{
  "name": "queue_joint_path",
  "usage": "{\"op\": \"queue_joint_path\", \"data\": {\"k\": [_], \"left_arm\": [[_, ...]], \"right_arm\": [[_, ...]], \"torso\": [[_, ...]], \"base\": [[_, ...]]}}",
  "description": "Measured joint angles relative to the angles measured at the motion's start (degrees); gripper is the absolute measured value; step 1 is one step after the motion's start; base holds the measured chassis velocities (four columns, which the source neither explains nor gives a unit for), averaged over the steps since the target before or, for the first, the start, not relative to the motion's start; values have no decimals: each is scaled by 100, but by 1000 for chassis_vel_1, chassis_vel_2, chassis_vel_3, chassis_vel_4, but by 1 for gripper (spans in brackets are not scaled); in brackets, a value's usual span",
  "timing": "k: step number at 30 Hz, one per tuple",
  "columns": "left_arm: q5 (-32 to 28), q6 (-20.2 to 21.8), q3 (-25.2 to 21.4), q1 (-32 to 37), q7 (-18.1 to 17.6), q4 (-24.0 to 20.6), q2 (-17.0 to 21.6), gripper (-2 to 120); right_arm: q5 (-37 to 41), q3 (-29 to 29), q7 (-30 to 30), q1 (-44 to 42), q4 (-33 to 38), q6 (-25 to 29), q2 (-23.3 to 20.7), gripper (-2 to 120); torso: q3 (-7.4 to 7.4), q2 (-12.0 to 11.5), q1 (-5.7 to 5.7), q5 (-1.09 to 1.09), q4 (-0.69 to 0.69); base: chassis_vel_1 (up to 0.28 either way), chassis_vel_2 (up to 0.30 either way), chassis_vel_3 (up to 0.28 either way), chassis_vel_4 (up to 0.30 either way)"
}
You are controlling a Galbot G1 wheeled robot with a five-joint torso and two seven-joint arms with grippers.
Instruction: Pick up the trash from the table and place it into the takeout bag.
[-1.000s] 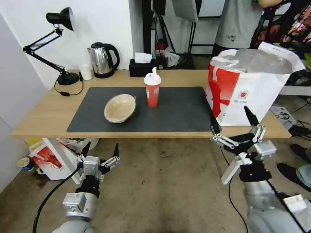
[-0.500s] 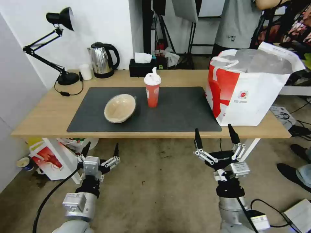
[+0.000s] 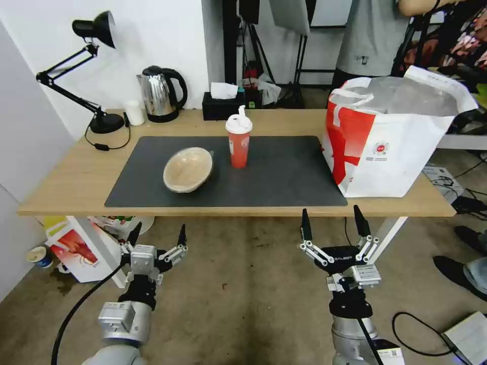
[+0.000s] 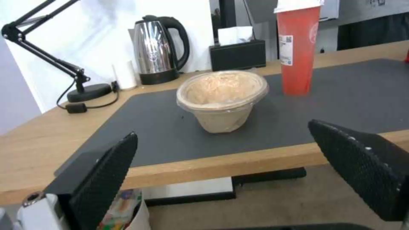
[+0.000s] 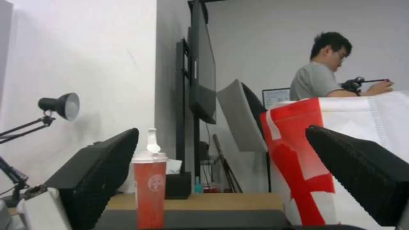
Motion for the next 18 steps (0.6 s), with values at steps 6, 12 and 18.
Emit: {"op": "queue_joint_path", "data": {"k": [6, 12, 18], "left_arm": [[0, 0, 0, 0, 0, 0, 0, 100], [0, 0, 0, 0, 0, 0, 0, 100], [0, 0, 0, 0, 0, 0, 0, 100]], "right_arm": [[-102, 21, 19, -50, -68, 213, 105, 100], [-106, 53, 41, -67, -128, 267, 130, 100], [-114, 42, 38, -78, -176, 298, 147, 100]], "torso": [[0, 0, 0, 0, 0], [0, 0, 0, 0, 0], [0, 0, 0, 0, 0]], "base": [[0, 0, 0, 0], [0, 0, 0, 0], [0, 0, 0, 0]]}}
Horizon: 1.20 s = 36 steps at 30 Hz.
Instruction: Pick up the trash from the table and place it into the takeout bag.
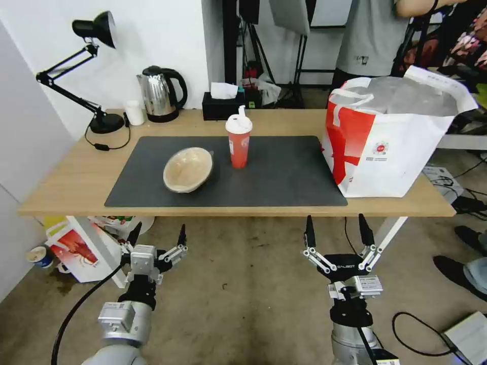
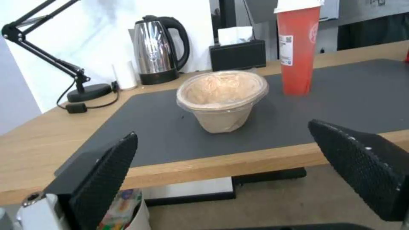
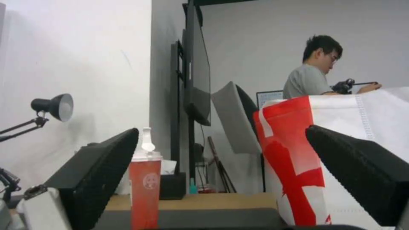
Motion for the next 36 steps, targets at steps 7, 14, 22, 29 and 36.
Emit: {"op": "queue_joint_path", "data": {"k": [7, 14, 22, 29, 36], "left_arm": [[0, 0, 0, 0, 0, 0, 0, 100], [0, 0, 0, 0, 0, 0, 0, 100], [0, 0, 0, 0, 0, 0, 0, 100], [0, 0, 0, 0, 0, 0, 0, 100], [0, 0, 0, 0, 0, 0, 0, 100]], "right_arm": [[1, 1, -7, 11, 21, 0, -25, 100], [3, 4, -10, 18, 27, -1, -31, 100], [17, -15, -22, 10, 41, -8, -32, 100], [20, -17, -31, -1, 62, -9, -33, 100], [683, 150, -632, 353, 592, -680, -698, 100]], "torso": [[0, 0, 0, 0, 0], [0, 0, 0, 0, 0], [0, 0, 0, 0, 0], [0, 0, 0, 0, 0], [0, 0, 0, 1, 0]], "base": [[0, 0, 0, 0], [0, 0, 0, 0], [0, 0, 0, 0], [0, 0, 0, 0], [0, 0, 0, 0]]}}
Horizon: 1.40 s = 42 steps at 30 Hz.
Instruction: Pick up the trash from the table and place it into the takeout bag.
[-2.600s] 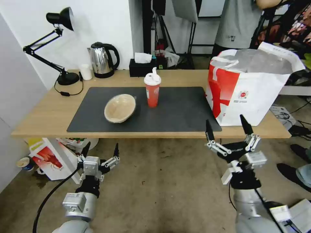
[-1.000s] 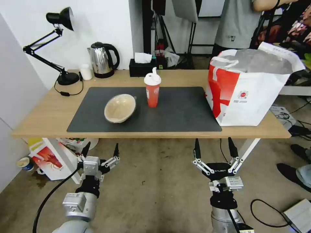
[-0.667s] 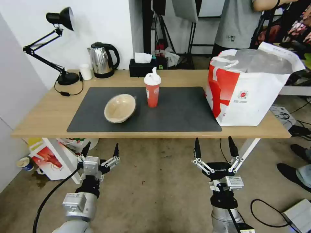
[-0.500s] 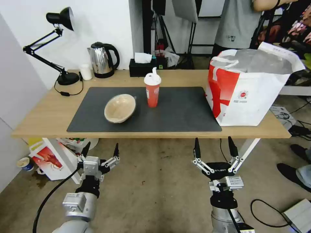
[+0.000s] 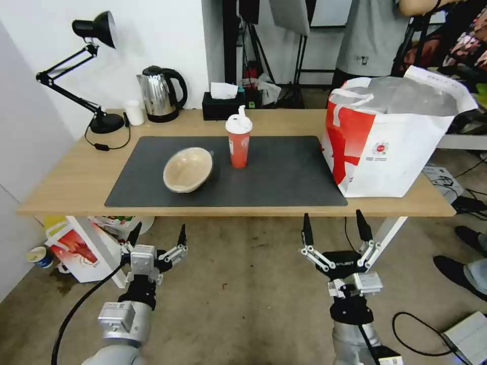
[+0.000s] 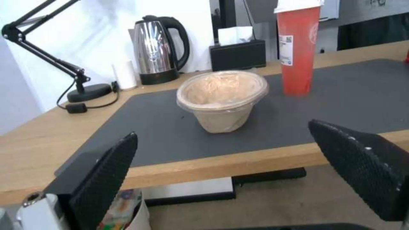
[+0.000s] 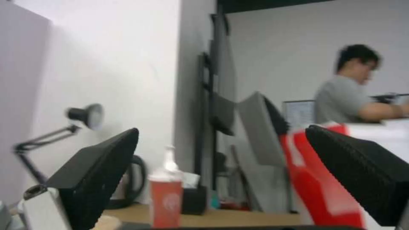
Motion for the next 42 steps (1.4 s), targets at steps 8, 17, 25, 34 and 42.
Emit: {"op": "queue_joint_path", "data": {"k": [8, 17, 25, 34, 42], "left_arm": [[0, 0, 0, 0, 0, 0, 0, 100], [0, 0, 0, 0, 0, 0, 0, 100], [0, 0, 1, 0, 0, 0, 0, 100], [0, 0, 0, 0, 0, 0, 0, 100], [0, 0, 0, 0, 0, 0, 0, 100]], "right_arm": [[1468, 638, -572, 379, 421, -669, -1448, 100], [3325, 1203, -828, 1040, 656, -1551, -3257, 100], [4736, 1275, -812, 1417, 692, -2220, -4122, 100], [5878, 1093, -798, 2198, 559, -2739, -5004, 100], [6016, 124, -774, 3021, 221, -2878, -5225, 100]], "torso": [[0, 0, 0, 2, -1], [1, 0, 0, -1, 2], [0, 0, 0, 0, -1], [0, 0, 0, -2, 0], [0, 0, 0, -1, 0]], "base": [[0, 0, 0, 0], [0, 0, 0, 0], [0, 0, 0, 0], [0, 0, 0, 0], [0, 0, 0, 0]]}}
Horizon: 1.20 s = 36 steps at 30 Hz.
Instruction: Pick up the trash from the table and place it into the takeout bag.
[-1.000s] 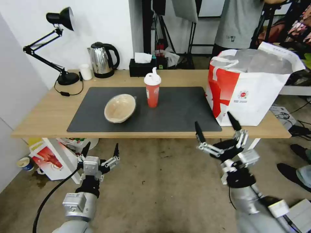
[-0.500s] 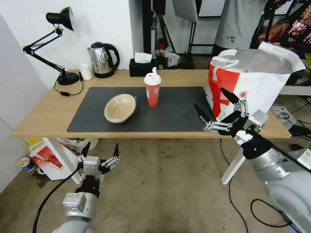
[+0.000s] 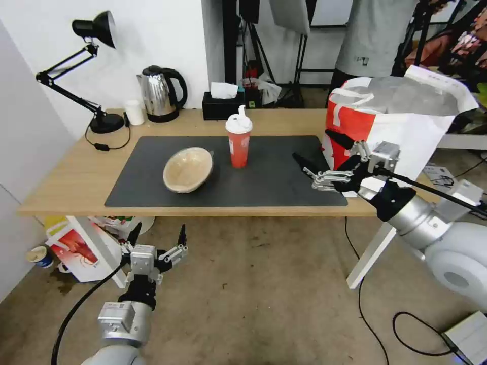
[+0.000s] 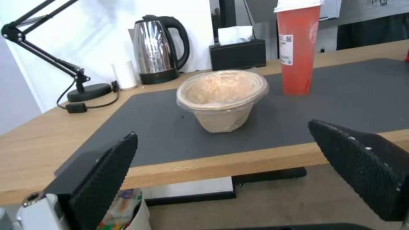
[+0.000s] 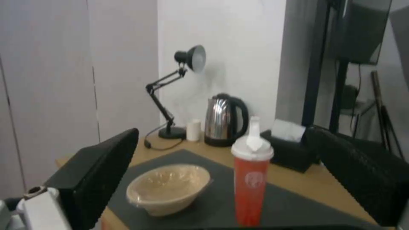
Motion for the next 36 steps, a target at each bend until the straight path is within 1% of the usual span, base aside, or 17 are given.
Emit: {"op": "queue_joint_path", "data": {"k": [1, 2, 4, 5, 9, 10, 14, 15, 18, 19, 26, 36], "left_arm": [[0, 0, 0, 0, 0, 0, 0, 100], [0, 0, 0, 0, 0, 0, 0, 100], [0, 0, 0, 0, 0, 0, 0, 100], [0, 0, 0, 0, 0, 0, 0, 100], [0, 0, 0, 0, 0, 0, 0, 100], [0, 0, 0, 0, 0, 0, 0, 100], [0, 0, 0, 0, 0, 0, 0, 100], [0, 0, 0, 0, 0, 0, 0, 100], [0, 0, 0, 0, 0, 0, 0, 100], [0, 0, 0, 0, 0, 0, 0, 100], [0, 0, 0, 0, 0, 0, 0, 100], [0, 0, 0, 0, 0, 0, 0, 100]], "right_arm": [[1, -132, -5, 108, -41, -10, -1, 100], [1, -132, -5, 108, -41, -10, -1, 100], [1, -515, -9, 474, -153, -32, 6, 100], [1, -515, -9, 474, -153, -32, 6, 100], [3, -1124, -17, 1140, -418, -45, 43, 100], [3, -1124, -17, 1140, -418, -45, 43, 100], [-16, -1596, -44, 1564, -677, -39, 168, 100], [-16, -1596, -44, 1564, -677, -39, 168, 100], [-26, -1918, -72, 1834, -874, -26, 279, 100], [-26, -1918, -72, 1834, -874, -26, 279, 100], [-26, -2470, -132, 2332, -1256, -11, 473, 100], [-63, -2776, -178, 2557, -1603, -2, 793, 100]], "torso": [[0, 0, 0, 0, -1], [0, 0, 0, 0, -1], [0, 0, 0, 0, 0], [0, 0, 0, 0, 0], [0, 0, 0, 0, 1], [0, 0, 0, 0, 1], [-1, 0, 0, 0, 0], [-1, 0, 0, 0, 0], [0, 0, 0, 0, 0], [0, 0, 0, 0, 0], [0, 0, 0, -1, 1], [0, 0, 0, -1, 0]], "base": [[0, 0, 0, 0], [0, 0, 0, 0], [0, 0, 0, 0], [0, 0, 0, 0], [0, 0, 0, 0], [0, 0, 0, 0], [0, 0, 0, 0], [0, 0, 0, 0], [0, 0, 0, 0], [0, 0, 0, 0], [0, 0, 0, 0], [0, 0, 0, 0]]}}
